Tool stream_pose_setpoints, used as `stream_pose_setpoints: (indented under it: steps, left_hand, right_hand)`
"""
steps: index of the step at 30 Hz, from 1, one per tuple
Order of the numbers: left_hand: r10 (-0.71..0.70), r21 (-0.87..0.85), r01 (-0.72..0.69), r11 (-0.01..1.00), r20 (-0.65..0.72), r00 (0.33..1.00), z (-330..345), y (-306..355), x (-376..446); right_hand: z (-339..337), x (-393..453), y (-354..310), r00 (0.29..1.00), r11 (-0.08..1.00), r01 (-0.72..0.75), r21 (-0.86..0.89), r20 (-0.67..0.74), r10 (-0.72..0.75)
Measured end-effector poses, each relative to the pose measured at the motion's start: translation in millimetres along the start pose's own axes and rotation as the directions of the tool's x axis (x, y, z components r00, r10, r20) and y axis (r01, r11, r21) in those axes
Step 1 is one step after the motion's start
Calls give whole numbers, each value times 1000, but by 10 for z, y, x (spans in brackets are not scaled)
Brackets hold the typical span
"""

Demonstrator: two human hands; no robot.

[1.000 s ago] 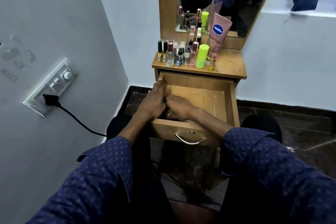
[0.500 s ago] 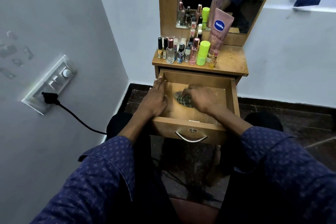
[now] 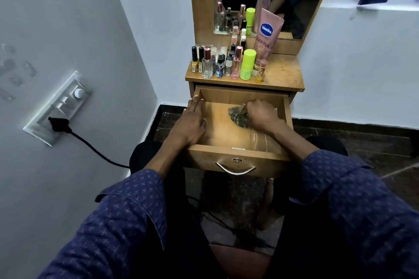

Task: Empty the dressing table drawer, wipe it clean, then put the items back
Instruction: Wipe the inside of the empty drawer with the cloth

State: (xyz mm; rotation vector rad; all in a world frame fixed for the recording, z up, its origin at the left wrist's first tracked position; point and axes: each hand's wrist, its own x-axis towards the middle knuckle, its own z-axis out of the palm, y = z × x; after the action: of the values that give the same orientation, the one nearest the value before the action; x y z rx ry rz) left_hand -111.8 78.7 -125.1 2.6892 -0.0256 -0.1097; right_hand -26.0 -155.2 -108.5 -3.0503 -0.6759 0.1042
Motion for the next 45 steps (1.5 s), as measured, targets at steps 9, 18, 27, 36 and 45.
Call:
stream_pose_setpoints:
  steps: [9,18,27,36,45]
  left_hand:
    - [0,13,0,1000,8,1000,39,-14,18]
    - [-7,8,7,1000,2,1000,27,-6,20]
    - [-17,29,16,999,27,1000,16,13,15]
    - [-26,40,24,999,38,999,10,-7,4]
    - [-19,40,17,999,34,999,21,-2,14]
  right_hand:
    - [-15,-134,49,885,945,217,244,358,-296]
    - [131,-7,265,990,990,137,27,23,-138]
    - [238,-354,285,911,924,246,292,255,-323]
    - [221,-214,204,998,982,-61,-178,-44,54]
    - [220,-220,108,975,985,-68,-161,198,99]
